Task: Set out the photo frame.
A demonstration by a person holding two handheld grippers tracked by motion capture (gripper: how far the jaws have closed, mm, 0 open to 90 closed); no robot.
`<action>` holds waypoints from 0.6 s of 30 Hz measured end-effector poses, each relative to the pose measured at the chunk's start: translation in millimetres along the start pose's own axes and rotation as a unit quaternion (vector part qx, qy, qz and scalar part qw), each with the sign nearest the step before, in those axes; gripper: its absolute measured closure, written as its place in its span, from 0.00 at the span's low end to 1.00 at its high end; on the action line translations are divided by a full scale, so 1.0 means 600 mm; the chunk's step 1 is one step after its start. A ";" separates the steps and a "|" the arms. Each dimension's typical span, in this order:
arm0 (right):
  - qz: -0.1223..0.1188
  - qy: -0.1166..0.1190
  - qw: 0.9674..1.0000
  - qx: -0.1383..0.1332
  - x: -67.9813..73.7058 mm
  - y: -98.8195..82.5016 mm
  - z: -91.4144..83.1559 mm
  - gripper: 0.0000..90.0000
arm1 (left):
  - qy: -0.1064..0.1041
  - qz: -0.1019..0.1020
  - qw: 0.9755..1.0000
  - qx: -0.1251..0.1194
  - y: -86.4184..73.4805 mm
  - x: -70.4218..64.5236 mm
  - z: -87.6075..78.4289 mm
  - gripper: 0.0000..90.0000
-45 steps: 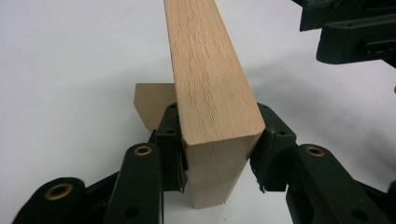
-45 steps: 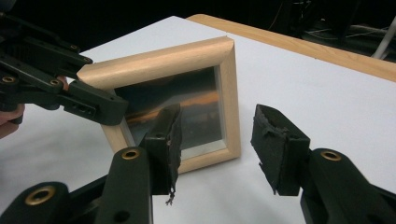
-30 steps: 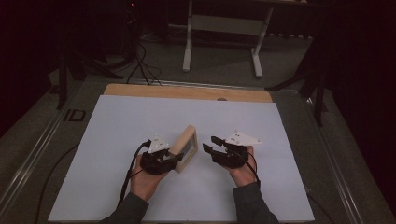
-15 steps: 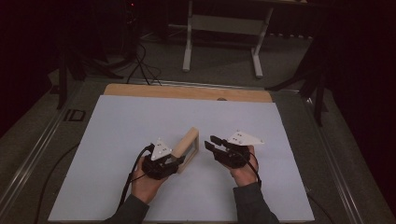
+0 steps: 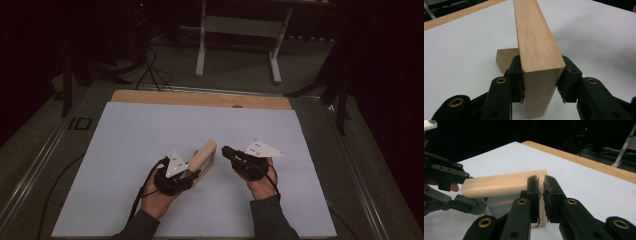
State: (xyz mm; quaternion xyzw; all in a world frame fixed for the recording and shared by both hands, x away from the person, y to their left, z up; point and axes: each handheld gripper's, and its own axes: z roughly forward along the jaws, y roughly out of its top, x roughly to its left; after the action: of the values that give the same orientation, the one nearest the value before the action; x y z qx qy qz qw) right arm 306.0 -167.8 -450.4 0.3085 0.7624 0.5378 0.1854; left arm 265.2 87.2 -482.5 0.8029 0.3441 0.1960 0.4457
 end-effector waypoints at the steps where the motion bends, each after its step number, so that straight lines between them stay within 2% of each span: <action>1: 0.000 0.000 1.000 0.000 0.000 0.000 0.000 0.94 | 0.000 0.000 1.000 0.000 0.000 0.000 0.000 0.68; 5: 0.003 -0.007 1.000 -0.008 0.000 0.001 -0.003 0.99 | -0.004 0.009 1.000 -0.002 -0.001 -0.003 -0.002 0.68; 11: 0.002 -0.008 1.000 -0.009 0.003 0.003 -0.002 0.99 | -0.014 0.027 1.000 -0.005 -0.002 -0.013 -0.002 0.68; 18: -0.002 -0.013 1.000 -0.008 0.004 0.003 -0.001 1.00 | -0.021 0.034 0.999 -0.011 -0.004 -0.020 -0.003 0.68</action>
State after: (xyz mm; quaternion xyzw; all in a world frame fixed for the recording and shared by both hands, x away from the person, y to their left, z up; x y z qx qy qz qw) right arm 304.2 -166.3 -448.6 0.3124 0.7564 0.5393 0.1985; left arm 254.9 80.5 -483.9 0.8130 0.3053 0.1978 0.4547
